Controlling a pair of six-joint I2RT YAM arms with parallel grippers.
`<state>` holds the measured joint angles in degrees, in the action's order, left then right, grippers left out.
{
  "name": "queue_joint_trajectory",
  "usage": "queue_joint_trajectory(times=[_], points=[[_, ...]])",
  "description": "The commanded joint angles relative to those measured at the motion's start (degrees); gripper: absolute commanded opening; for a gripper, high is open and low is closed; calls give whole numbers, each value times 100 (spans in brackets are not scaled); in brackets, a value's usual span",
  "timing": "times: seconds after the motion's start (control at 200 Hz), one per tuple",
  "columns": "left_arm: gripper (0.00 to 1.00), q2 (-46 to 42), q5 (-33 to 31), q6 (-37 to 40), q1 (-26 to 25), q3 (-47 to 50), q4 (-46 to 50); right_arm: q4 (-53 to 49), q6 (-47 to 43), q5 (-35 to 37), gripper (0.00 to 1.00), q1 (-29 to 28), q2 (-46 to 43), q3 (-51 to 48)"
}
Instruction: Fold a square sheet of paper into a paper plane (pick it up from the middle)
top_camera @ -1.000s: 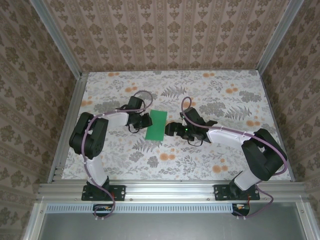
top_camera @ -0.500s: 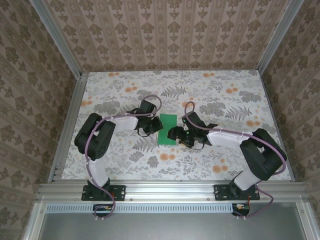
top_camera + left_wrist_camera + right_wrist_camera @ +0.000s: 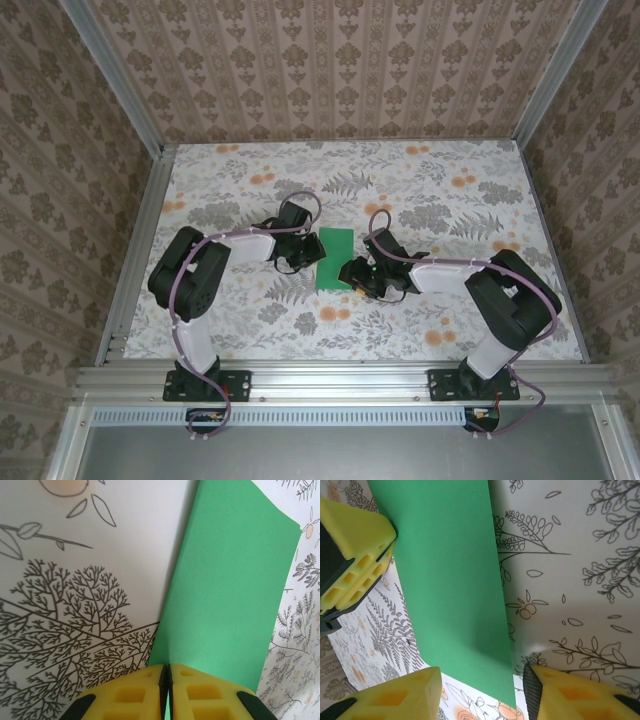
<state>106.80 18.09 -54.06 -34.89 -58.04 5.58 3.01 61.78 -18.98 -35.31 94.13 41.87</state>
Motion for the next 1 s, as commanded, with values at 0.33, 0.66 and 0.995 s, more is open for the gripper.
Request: queue_joint_trajectory(times=[0.33,0.66,0.995], points=[[14,39,-161,33,45,317,650,-190,472,193,16,84,-375,-352],[29,-381,511,799,88,4,230,-634,149,-154,0,200,-357,-292],[28,24,513,1058,158,-166,200,-1080,-94,-255,0,222,-625,-289]])
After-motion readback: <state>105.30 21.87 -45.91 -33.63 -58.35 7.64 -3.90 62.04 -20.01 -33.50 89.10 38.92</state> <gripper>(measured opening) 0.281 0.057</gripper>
